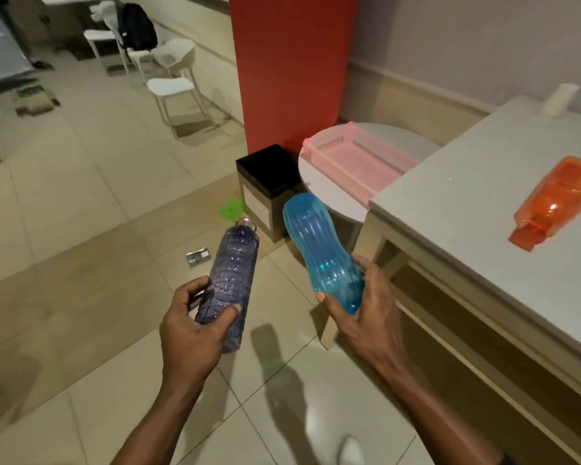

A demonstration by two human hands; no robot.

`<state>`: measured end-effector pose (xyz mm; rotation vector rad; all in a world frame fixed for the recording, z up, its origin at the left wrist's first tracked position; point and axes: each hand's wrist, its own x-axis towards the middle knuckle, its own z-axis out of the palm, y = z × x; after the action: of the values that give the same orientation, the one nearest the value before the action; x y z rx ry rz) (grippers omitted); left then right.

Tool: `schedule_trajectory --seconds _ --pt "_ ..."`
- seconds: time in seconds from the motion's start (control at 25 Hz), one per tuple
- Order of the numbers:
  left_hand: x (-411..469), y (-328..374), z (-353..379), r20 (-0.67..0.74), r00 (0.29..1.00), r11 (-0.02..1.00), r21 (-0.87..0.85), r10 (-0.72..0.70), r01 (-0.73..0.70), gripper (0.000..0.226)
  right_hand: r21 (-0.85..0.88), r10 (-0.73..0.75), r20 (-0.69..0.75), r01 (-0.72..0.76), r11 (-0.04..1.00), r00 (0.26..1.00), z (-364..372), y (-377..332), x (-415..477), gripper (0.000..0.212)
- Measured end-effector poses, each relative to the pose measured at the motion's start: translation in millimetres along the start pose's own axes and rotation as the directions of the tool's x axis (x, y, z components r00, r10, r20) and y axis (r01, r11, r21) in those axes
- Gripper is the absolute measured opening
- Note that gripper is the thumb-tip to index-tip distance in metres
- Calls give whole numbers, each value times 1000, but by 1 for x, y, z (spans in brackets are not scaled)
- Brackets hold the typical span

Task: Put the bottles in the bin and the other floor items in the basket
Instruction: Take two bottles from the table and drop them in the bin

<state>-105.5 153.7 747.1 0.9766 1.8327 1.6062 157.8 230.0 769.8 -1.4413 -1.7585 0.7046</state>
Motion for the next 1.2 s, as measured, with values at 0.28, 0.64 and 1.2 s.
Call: schedule_trajectory --seconds 0.28,0.64,1.2 --pt "53 -41 -10 -8 997 991 104 -80 80 73 -110 56 168 -38 993 984 74 9 47 82" --pt "188 -80 14 -36 989 885 443 -145 145 63 -58 109 318 -95 994 942 185 35 193 77" --pt "430 -135 58 21 963 825 520 -270 220 64 -249 240 415 -144 958 877 321 42 399 78"
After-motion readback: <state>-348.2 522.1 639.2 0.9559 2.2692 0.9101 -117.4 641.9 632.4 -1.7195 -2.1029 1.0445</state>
